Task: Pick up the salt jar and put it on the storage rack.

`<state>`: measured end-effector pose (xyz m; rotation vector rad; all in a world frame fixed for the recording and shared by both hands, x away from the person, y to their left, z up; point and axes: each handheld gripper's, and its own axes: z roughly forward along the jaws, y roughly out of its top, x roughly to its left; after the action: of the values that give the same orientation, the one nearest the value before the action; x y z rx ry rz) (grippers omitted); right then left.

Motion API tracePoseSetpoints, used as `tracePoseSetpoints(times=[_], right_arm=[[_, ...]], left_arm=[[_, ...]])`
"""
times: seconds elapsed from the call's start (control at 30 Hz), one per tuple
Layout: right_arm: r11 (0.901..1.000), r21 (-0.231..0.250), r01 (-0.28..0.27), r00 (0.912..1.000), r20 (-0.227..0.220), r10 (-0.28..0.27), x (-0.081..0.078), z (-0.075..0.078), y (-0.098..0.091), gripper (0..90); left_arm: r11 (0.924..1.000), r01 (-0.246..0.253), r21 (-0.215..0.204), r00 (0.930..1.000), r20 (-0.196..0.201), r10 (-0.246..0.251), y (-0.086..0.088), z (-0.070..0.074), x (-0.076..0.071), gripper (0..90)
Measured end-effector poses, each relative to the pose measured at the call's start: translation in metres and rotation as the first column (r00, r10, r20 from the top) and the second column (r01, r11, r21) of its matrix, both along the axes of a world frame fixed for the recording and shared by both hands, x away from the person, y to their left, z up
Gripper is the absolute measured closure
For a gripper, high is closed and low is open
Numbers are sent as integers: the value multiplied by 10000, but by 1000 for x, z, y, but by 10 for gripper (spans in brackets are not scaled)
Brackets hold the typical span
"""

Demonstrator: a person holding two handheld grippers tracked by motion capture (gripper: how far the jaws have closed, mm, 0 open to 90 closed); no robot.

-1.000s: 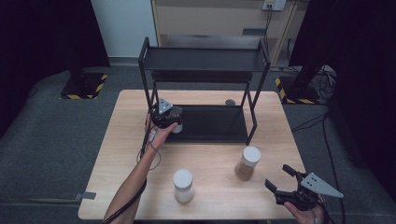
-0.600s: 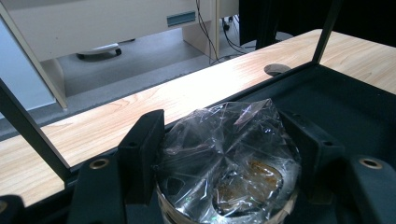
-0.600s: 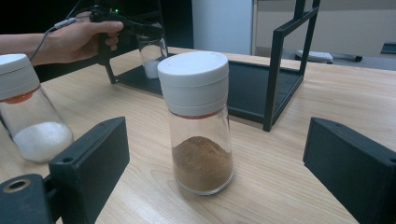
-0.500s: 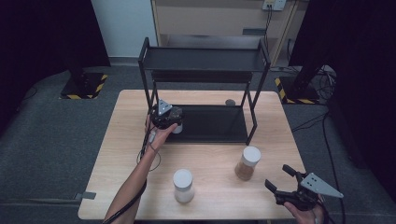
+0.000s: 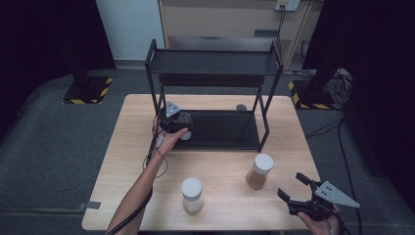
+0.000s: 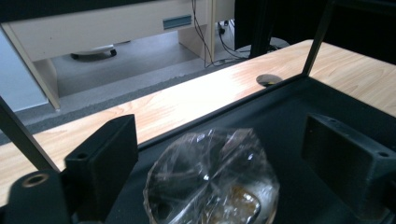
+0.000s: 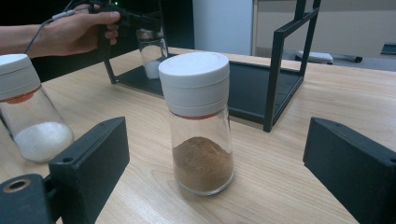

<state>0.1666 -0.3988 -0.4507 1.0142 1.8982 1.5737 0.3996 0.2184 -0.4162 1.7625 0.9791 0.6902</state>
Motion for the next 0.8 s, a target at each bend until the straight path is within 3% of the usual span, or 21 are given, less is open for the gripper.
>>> tracePoseSetpoints(times=[0.33,0.43,0.8], right_arm=[[10000,-8,-21,10000,19,21,0,0,0,75],[10000,-18,-26,10000,31,26,0,0,0,75],[10000,-44,-44,10000,45,44,0,0,1,75]], left_arm=[[9993,318,186,9994,96,-320,4,26,-4,24],[9992,390,-98,9992,85,-389,6,32,-8,9],[9957,925,-95,9948,443,-920,19,55,-25,9]])
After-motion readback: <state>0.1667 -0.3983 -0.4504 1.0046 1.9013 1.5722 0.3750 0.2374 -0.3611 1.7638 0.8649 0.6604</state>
